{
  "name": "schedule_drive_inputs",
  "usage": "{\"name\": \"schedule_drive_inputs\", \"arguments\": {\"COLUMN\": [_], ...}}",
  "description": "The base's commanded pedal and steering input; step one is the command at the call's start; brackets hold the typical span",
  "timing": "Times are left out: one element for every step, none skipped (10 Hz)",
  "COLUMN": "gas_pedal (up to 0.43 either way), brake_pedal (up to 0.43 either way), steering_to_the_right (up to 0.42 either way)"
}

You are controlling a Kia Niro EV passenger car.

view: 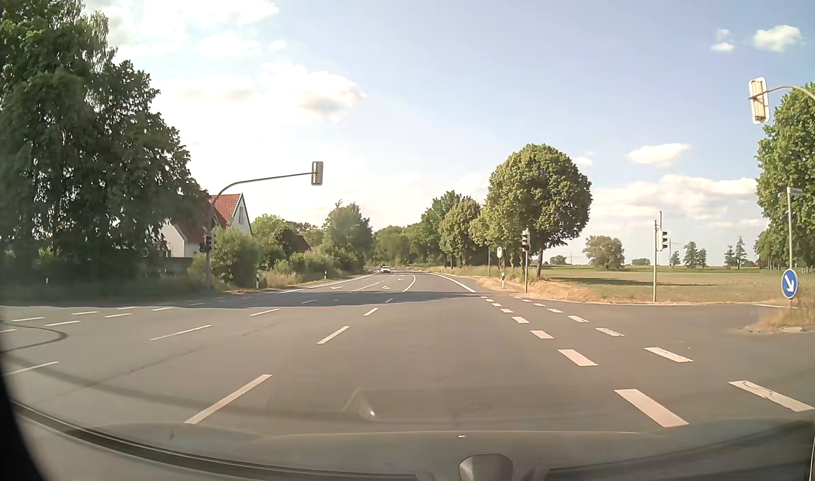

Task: Follow the waypoints while adhering to traffic rules and regulations

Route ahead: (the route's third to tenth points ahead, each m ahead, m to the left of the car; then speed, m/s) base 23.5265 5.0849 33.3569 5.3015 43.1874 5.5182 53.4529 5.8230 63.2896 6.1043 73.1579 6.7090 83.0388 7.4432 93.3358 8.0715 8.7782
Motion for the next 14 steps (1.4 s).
{"name": "schedule_drive_inputs", "arguments": {"gas_pedal": [0.409, 0.409, 0.409, 0.409, 0.409, 0.409, 0.409, 0.409, 0.409, 0.409, 0.409, 0.409, 0.409, 0.409], "brake_pedal": [0.006, 0.006, 0.006, 0.006, 0.006, 0.006, 0.006, 0.006, 0.006, 0.006, 0.006, 0.006, 0.006, 0.006], "steering_to_the_right": [-0.003, -0.004, -0.004, -0.004, -0.004, -0.004, -0.004, -0.004, -0.004, -0.003, -0.003, -0.003, -0.003, 0.002]}}
